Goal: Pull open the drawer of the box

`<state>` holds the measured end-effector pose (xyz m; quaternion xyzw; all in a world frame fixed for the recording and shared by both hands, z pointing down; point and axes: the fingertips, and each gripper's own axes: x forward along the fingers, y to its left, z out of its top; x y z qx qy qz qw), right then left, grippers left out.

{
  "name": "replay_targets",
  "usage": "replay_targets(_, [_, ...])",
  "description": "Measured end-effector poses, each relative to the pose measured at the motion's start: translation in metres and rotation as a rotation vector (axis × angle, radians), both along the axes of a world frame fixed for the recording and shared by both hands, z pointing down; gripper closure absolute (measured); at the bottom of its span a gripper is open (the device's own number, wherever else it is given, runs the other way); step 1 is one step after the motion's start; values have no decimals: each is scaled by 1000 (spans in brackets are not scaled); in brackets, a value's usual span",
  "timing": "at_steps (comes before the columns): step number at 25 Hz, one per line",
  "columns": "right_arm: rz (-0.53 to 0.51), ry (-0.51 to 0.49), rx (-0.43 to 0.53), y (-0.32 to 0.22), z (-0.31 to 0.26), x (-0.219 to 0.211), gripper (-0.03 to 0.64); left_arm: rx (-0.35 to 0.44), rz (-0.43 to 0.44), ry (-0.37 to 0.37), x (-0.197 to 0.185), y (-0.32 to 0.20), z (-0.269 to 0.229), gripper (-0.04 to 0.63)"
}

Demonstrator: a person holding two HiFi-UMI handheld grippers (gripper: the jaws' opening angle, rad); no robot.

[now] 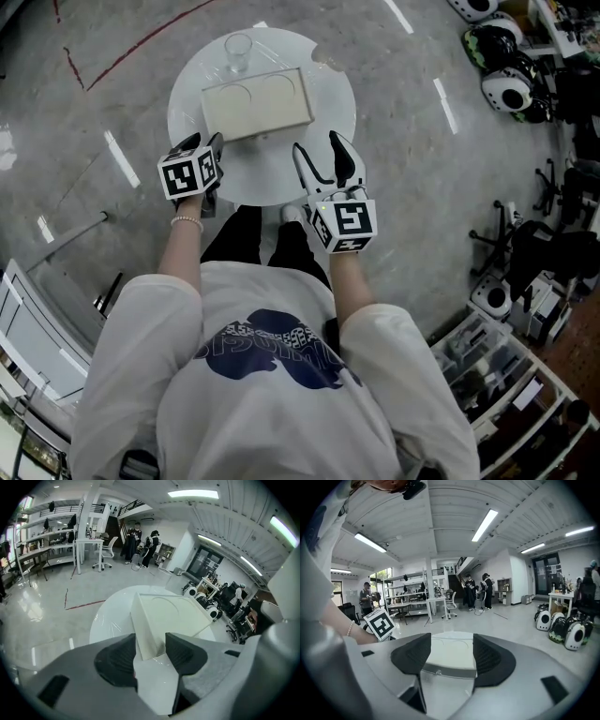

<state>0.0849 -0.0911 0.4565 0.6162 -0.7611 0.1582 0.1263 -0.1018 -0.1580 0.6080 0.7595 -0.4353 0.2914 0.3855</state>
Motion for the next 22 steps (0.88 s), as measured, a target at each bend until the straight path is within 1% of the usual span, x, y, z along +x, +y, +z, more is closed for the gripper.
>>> replay_targets(4, [-12,4,-29,-1,11,-4,353,-25,-22,-3,-2,-2,4,408])
replay_targets(8, [-41,5,-71,0,23,-9,353,-80,-49,41,1,-1,4,430])
replay_targets(11, [-60,12,-116,1,37,-13,354,-114,-57,53,3,0,5,450])
replay_targets(13, [-64,24,-157,1,48,-14,354,-137,-69,50,6,0,4,491])
replay_targets(16, [-75,29,-245,1,69,-18,356,-169,-83,36,6,0,4,495])
replay_targets(19, [-89,13,-333,2,89,-23,359,-204,-88,42,6,0,3,497])
replay_targets(22, [-92,3,-403,-1,109,-29,362,-219,-90,39,5,-1,1,497])
